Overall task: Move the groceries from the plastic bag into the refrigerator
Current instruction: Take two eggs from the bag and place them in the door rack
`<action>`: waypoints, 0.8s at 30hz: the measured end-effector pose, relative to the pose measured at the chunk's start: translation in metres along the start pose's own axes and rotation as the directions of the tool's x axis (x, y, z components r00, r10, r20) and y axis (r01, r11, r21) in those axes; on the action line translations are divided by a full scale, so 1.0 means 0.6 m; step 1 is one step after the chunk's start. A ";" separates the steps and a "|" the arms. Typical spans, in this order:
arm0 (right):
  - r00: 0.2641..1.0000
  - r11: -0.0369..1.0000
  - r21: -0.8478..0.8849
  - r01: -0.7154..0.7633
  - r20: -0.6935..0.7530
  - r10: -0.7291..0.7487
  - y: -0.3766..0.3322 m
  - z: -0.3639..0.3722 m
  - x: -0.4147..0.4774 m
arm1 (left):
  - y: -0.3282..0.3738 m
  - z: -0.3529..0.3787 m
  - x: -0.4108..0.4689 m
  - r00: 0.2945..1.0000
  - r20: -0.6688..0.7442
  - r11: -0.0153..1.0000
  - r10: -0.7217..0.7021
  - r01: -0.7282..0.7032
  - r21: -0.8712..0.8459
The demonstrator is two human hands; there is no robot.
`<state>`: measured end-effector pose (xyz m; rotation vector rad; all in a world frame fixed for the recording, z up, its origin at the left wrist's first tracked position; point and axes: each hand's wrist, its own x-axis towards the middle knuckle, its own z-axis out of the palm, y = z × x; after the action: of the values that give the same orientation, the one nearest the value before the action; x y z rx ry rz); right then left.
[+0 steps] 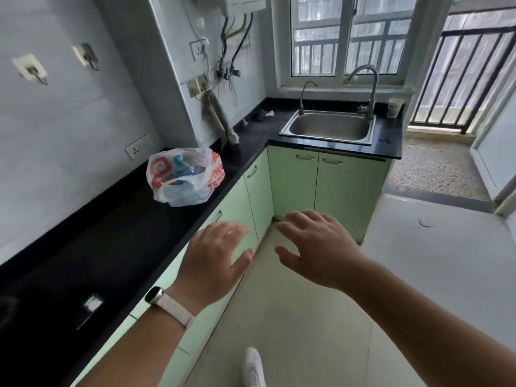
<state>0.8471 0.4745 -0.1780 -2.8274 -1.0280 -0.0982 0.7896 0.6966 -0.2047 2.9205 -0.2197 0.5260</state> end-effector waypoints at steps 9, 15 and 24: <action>0.999 0.999 -0.050 -0.003 0.039 0.005 -0.035 0.040 0.235 | -0.199 0.066 0.119 0.999 -0.013 0.995 -0.052 0.050 -0.085; 0.999 0.997 -0.070 -0.016 0.033 0.018 -0.063 0.034 0.402 | -0.346 0.072 0.196 0.997 -0.046 0.995 -0.064 0.060 -0.084; 0.999 0.998 -0.059 0.021 0.032 -0.019 -0.101 0.057 0.573 | -0.498 0.068 0.241 0.991 -0.057 0.991 -0.124 0.120 -0.064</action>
<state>1.0720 0.7437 -0.1690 -2.8809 -1.0772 -0.0874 0.9889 0.9637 -0.2317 2.8315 -0.0475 0.5776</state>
